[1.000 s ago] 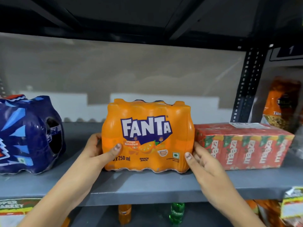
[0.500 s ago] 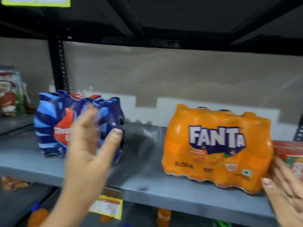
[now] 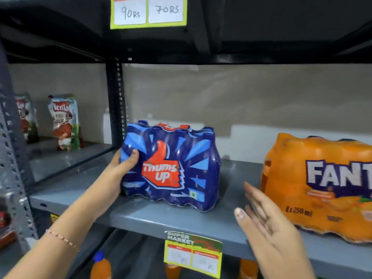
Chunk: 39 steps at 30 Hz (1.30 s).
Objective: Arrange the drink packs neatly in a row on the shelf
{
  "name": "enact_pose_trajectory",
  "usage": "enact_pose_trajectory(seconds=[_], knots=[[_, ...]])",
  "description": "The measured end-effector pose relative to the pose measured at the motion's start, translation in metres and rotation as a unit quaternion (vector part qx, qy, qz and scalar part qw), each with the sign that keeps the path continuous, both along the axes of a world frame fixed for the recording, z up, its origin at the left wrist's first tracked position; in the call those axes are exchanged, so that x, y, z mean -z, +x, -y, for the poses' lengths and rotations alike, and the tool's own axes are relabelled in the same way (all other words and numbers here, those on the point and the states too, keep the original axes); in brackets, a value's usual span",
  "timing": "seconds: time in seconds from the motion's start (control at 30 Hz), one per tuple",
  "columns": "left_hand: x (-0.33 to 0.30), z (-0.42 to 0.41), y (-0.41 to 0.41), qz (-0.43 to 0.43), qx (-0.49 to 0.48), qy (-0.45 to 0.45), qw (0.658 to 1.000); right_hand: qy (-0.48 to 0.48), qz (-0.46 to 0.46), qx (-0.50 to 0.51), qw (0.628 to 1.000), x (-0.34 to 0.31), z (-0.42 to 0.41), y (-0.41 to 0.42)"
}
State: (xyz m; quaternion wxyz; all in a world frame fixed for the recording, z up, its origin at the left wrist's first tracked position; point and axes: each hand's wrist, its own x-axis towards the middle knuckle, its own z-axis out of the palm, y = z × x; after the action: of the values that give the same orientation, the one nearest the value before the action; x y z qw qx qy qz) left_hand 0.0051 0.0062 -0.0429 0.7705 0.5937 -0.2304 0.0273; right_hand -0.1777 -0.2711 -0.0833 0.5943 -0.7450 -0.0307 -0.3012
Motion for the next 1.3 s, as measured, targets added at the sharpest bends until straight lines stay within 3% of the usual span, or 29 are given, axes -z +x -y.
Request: enact_pose_trajectory(seconds=[0.17, 0.37, 0.53, 0.77, 0.9, 1.1, 1.3], knots=[[-0.001, 0.025, -0.013, -0.023, 0.037, -0.003, 0.999, -0.019, -0.06, -0.035, 0.997, -0.022, -0.025, 0.034], [0.005, 0.048, -0.02, -0.03, 0.053, 0.008, 0.998, -0.051, -0.09, 0.035, 0.994, -0.021, -0.01, 0.039], [0.009, 0.049, -0.016, -0.024, 0.066, 0.005, 0.998, -0.081, -0.097, 0.04, 0.991, -0.024, -0.004, 0.041], [0.015, 0.045, -0.017, -0.001, 0.045, 0.068, 0.997, -0.072, -0.087, 0.054, 0.992, -0.015, 0.0, 0.043], [0.012, 0.048, -0.024, 0.008, -0.005, 0.082, 0.997, -0.056, -0.068, 0.049, 0.995, -0.014, -0.002, 0.045], [0.011, 0.05, -0.036, 0.052, -0.136, 0.128, 0.981, -0.107, -0.06, 0.083, 0.989, -0.009, -0.003, 0.045], [0.011, 0.063, -0.067, 0.129, -0.343, 0.186, 0.912, -0.158, -0.022, 0.089, 0.983, -0.008, -0.003, 0.014]])
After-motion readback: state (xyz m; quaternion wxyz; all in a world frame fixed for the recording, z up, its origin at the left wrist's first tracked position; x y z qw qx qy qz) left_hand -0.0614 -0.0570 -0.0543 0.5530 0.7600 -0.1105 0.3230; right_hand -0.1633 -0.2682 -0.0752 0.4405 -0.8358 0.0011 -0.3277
